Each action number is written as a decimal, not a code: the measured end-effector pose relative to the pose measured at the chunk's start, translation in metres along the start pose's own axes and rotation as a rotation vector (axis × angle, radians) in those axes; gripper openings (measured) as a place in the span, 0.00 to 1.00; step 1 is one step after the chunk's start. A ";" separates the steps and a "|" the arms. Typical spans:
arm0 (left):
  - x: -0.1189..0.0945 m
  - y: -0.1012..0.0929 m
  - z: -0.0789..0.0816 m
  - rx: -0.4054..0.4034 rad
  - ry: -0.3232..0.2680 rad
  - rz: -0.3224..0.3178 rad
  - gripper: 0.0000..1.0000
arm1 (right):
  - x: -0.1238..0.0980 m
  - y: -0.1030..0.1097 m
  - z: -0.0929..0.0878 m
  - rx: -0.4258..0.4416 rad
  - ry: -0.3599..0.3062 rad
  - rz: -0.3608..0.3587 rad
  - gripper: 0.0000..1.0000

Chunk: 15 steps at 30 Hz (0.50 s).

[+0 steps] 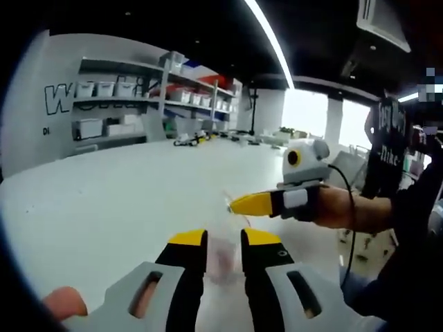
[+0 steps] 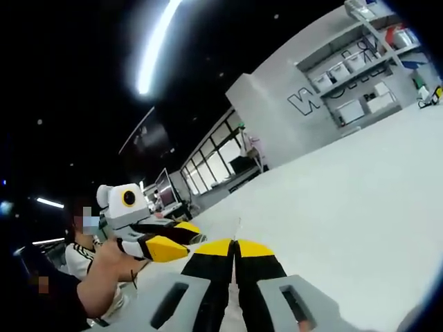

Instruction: Open the resealable bag by pulling the two sides of the seal apart until the entire bag opening is separated and visibly accessible.

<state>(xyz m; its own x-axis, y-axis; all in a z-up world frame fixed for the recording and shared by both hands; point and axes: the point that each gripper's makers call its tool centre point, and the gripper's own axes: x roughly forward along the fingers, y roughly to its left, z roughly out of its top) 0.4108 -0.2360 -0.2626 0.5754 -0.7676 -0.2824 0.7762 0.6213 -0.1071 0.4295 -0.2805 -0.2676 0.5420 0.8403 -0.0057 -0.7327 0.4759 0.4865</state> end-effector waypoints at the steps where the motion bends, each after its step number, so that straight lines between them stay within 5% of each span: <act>1: 0.000 0.000 -0.001 -0.001 0.002 0.000 0.21 | 0.000 0.000 0.000 0.001 -0.001 0.000 0.00; 15: -0.002 0.002 0.000 0.012 -0.009 0.002 0.32 | 0.001 0.000 0.001 0.008 -0.002 0.004 0.00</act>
<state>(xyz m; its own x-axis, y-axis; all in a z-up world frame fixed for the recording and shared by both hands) 0.4114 -0.2329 -0.2621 0.5795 -0.7677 -0.2736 0.7780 0.6210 -0.0947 0.4306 -0.2798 -0.2673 0.5398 0.8418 -0.0024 -0.7317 0.4706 0.4931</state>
